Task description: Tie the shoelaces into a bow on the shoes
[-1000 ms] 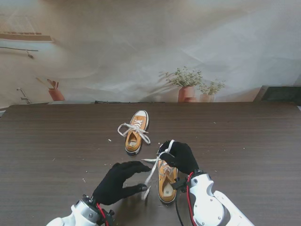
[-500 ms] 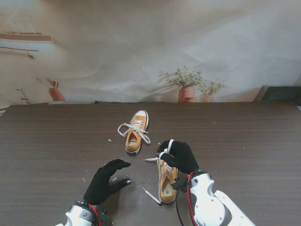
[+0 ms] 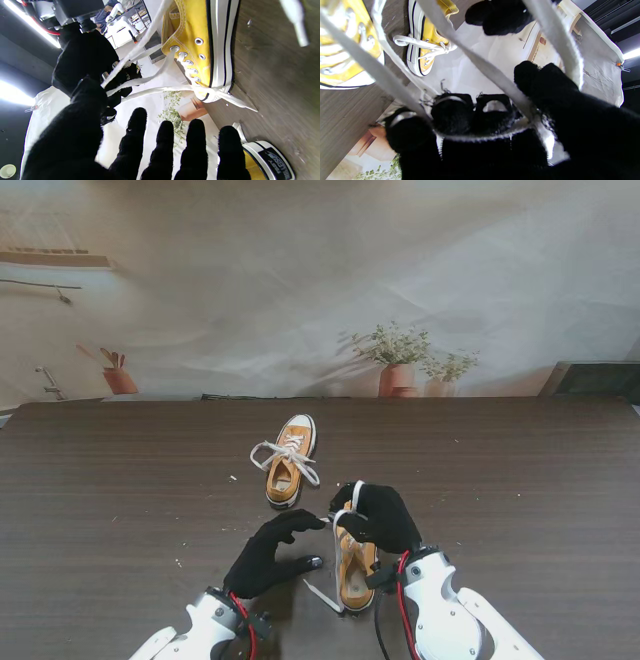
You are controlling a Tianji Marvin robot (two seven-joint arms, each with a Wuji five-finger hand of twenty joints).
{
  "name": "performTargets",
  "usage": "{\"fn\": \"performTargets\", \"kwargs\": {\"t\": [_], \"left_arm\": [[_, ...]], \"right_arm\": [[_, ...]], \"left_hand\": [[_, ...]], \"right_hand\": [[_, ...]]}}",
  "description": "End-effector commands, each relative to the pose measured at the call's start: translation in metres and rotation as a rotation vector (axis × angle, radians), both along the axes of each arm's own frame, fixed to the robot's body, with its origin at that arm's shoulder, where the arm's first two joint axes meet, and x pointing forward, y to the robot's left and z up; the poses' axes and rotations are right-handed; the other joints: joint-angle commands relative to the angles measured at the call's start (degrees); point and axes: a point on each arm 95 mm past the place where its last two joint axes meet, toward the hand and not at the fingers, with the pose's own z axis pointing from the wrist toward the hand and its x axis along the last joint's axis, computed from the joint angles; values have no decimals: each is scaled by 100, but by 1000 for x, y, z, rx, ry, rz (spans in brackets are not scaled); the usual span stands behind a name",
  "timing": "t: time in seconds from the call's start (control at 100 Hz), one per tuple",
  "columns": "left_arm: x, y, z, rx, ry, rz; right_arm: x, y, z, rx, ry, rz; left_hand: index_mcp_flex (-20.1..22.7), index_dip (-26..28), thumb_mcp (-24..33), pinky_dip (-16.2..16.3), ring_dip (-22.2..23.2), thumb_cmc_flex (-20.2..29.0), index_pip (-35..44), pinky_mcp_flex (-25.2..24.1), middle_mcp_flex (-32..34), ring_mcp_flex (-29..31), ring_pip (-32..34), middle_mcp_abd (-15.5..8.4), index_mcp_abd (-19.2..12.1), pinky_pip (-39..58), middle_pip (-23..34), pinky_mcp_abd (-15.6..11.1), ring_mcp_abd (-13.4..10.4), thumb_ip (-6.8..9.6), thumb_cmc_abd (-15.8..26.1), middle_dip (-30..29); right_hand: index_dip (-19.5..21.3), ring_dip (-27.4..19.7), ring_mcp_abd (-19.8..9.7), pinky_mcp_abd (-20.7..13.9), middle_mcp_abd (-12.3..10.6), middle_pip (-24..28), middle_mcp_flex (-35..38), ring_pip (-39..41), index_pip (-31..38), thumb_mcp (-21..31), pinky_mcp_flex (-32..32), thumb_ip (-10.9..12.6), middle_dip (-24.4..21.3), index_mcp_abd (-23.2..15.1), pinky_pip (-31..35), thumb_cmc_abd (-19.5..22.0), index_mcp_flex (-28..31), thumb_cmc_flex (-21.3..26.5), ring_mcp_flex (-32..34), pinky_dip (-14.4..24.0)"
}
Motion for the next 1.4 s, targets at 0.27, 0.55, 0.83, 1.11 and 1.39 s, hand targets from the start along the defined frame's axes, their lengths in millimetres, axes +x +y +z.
{"fn": "performTargets", "kwargs": {"t": [0.27,0.55,0.83,1.11,1.39], "left_arm": [[9,-24,-6,-2,0,-2],[15,-39,-11,-38,27,1],[21,-51,-14,-70,58,-9],[21,-58,-17,-111,102,-6],[17,-59,-18,-157,145,2]], "right_arm": [[-5,0,-1,-25,-14,19],[-6,1,-1,-27,-21,25],[-9,3,-1,-29,-14,32],[-9,0,1,-24,-12,24],[-10,0,1,-24,-14,25]], "left_hand": [[309,152,1037,41,185,-484,457,184,257,212,362,-146,-533,410,355,-2,-86,-276,-758,261],[351,783,1687,-8,213,-538,1366,354,422,404,595,-155,-296,711,566,50,-96,-357,-1087,330],[466,1157,1795,-63,215,-486,1978,459,655,533,740,-155,-325,890,803,80,-88,-360,-1112,430],[794,1035,487,-126,271,351,3050,542,1000,658,922,-133,-752,1095,1044,142,-45,-417,-873,642],[1806,89,242,-120,279,770,2890,464,1307,691,957,-121,-834,1100,1135,201,47,-191,-129,676]], "right_hand": [[-129,100,-18,109,-90,124,399,92,123,7,10,-76,103,-299,122,62,117,14,148,-34],[-138,101,-34,122,-89,127,414,86,133,20,34,-77,103,-293,109,53,129,15,150,-47],[-141,110,-24,132,-89,126,425,91,138,27,44,-79,102,-281,105,58,128,13,148,-56],[-143,122,-24,137,-79,136,429,100,141,26,53,-80,107,-266,114,51,127,21,150,-58],[-145,134,-28,157,-89,139,438,114,144,29,65,-81,108,-268,120,54,132,13,149,-58]]}}
